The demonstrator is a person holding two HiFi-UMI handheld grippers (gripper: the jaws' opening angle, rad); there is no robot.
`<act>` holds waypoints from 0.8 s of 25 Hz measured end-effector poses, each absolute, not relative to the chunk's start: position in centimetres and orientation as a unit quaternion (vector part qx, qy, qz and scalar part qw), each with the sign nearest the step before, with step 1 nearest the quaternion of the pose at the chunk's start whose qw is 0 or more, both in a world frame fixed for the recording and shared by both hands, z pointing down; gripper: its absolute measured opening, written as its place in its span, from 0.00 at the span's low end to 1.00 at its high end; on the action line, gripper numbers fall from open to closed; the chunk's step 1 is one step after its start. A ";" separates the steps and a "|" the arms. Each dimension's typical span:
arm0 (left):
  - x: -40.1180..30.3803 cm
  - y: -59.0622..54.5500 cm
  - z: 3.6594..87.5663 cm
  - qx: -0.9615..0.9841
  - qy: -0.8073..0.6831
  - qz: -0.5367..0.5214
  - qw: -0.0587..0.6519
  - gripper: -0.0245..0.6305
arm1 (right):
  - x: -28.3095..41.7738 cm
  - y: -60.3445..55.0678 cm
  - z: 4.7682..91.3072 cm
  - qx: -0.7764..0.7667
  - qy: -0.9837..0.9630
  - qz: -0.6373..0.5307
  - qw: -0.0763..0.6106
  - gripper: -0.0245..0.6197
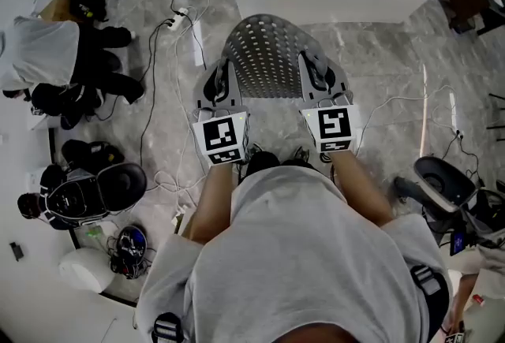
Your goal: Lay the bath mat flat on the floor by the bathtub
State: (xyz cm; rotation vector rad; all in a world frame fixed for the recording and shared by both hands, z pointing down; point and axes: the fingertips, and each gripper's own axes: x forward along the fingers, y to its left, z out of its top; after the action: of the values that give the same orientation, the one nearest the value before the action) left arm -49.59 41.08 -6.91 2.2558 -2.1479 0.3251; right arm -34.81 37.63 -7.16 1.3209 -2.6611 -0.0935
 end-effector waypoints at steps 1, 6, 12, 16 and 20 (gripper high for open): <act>-49.7 40.9 -6.8 0.722 -0.684 0.106 0.005 0.08 | -34.8 37.6 -7.0 0.445 -0.891 -0.030 0.086 0.07; -49.9 40.8 -5.9 0.728 -0.677 0.108 0.013 0.08 | -35.0 37.5 -6.2 0.450 -0.887 -0.027 0.100 0.07; -51.7 41.4 -4.9 0.729 -0.676 0.105 0.030 0.08 | -36.8 38.2 -5.3 0.446 -0.887 -0.028 0.121 0.07; -52.5 42.1 -4.5 0.730 -0.674 0.105 0.031 0.08 | -37.7 39.1 -5.1 0.443 -0.888 -0.027 0.119 0.07; -54.0 42.4 -3.6 0.732 -0.671 0.106 0.041 0.08 | -39.2 39.7 -4.0 0.429 -0.893 -0.028 0.134 0.07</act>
State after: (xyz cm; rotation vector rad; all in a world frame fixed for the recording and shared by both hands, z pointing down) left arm -54.04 42.42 -3.58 2.2429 -2.0565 0.3257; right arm -39.24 39.67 -3.97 1.2433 -2.5876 -0.0799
